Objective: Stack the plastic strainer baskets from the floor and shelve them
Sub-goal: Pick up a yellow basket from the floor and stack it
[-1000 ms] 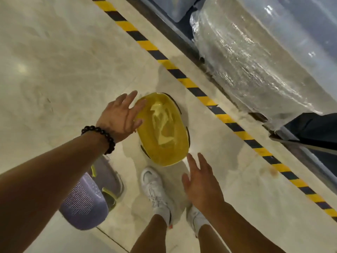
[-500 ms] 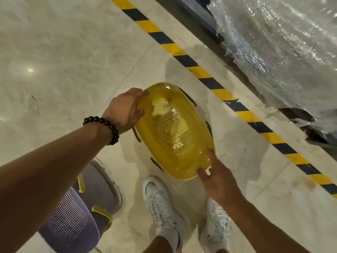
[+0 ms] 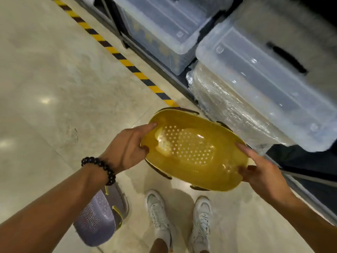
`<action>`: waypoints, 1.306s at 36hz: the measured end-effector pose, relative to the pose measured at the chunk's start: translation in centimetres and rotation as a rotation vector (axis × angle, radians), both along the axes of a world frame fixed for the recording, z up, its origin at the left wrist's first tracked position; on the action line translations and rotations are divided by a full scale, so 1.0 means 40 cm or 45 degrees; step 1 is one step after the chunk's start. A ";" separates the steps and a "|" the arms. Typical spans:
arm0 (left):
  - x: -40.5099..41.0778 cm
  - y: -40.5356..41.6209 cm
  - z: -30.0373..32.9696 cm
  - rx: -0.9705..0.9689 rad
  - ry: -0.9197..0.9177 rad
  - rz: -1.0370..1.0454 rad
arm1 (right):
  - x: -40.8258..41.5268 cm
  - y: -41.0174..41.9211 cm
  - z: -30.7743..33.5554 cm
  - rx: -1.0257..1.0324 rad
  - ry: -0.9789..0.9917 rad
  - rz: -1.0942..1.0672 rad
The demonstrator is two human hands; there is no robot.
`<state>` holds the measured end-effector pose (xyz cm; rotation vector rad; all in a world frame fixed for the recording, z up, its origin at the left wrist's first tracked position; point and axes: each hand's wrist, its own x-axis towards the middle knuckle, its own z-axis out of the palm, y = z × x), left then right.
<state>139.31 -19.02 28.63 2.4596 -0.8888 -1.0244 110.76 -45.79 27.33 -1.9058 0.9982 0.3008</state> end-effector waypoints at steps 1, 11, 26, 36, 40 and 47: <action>0.002 0.000 0.056 -0.039 0.018 0.004 | 0.002 -0.017 0.052 -0.017 -0.012 -0.004; -0.001 -0.048 0.608 -0.211 0.001 -0.083 | -0.035 -0.150 0.591 0.099 -0.055 0.047; -0.112 -0.228 1.121 -0.189 -0.100 -0.261 | -0.285 -0.172 1.143 -0.008 -0.177 -0.083; -0.370 -0.421 1.281 -0.220 -0.086 -0.631 | -0.679 -0.119 1.326 -0.008 -0.171 -0.415; -0.537 -0.518 1.324 -0.214 -0.115 -0.808 | -0.881 -0.107 1.355 -0.069 -0.144 -0.543; -0.887 -0.656 1.356 -0.219 -0.085 -1.088 | -1.260 -0.018 1.353 -0.081 -0.245 -0.853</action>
